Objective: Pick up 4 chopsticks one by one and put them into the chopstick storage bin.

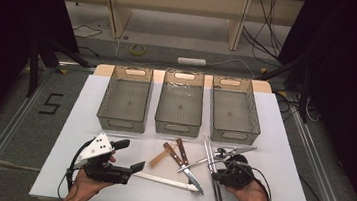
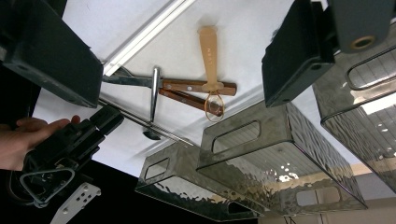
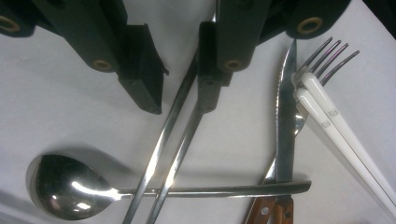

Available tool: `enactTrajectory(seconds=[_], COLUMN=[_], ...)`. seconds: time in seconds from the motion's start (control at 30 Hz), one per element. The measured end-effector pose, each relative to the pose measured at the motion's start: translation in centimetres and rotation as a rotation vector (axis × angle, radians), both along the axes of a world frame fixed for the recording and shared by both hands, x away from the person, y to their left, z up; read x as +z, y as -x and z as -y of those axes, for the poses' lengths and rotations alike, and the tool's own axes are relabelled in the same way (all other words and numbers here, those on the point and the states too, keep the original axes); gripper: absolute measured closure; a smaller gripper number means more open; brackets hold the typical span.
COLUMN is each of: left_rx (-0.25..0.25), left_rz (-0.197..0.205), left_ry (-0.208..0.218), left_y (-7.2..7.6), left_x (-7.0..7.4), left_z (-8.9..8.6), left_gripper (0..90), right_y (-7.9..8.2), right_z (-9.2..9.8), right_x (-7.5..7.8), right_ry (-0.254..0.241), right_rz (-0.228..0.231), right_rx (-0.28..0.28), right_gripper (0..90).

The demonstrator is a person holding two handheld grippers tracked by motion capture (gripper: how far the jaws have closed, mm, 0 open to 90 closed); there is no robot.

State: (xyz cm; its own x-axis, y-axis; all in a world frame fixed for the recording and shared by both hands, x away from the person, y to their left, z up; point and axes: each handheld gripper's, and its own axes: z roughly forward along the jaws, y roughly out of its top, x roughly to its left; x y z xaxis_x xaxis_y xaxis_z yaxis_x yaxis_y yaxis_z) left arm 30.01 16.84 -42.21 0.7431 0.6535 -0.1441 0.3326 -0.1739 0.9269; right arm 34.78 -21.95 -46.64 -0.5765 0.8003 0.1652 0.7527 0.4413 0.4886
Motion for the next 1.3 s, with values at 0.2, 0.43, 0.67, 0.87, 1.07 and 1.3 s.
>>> enactTrajectory(seconds=[0.2, 0.43, 0.67, 0.87, 1.07, 1.3], left_rx=[-0.001, -0.002, -0.001, -0.003, -0.006, -0.013], left_rz=[0.001, 0.001, 0.001, 0.002, -0.001, -0.005], left_ry=[0.0, -0.002, 0.0, -0.002, 0.0, -0.007], left_y=[0.0, 0.0, 0.0, 0.0, 0.0, 0.0], left_x=[0.0, 0.0, 0.0, 0.0, 0.0, 0.0], left_z=[0.0, 0.0, 0.0, 0.0, 0.1, 0.2], left_gripper=[11.9, 11.9, 11.9, 11.9, 11.9, 11.9], right_y=[-0.2, -0.5, -0.8, -1.1, -1.1, -0.9], right_z=[-0.1, -0.2, 0.0, 0.3, 0.8, 1.1], right_x=[-0.2, -0.3, -0.3, -0.3, 0.0, 1.1], right_ry=[0.013, 0.021, 0.011, -0.01, -0.015, -0.011], right_rz=[-0.002, -0.008, -0.015, -0.029, -0.015, 0.027], right_rx=[0.001, -0.01, -0.04, -0.069, -0.083, -0.045], right_gripper=[73.6, 77.8, 83.2, 84.7, 85.7, 86.0])
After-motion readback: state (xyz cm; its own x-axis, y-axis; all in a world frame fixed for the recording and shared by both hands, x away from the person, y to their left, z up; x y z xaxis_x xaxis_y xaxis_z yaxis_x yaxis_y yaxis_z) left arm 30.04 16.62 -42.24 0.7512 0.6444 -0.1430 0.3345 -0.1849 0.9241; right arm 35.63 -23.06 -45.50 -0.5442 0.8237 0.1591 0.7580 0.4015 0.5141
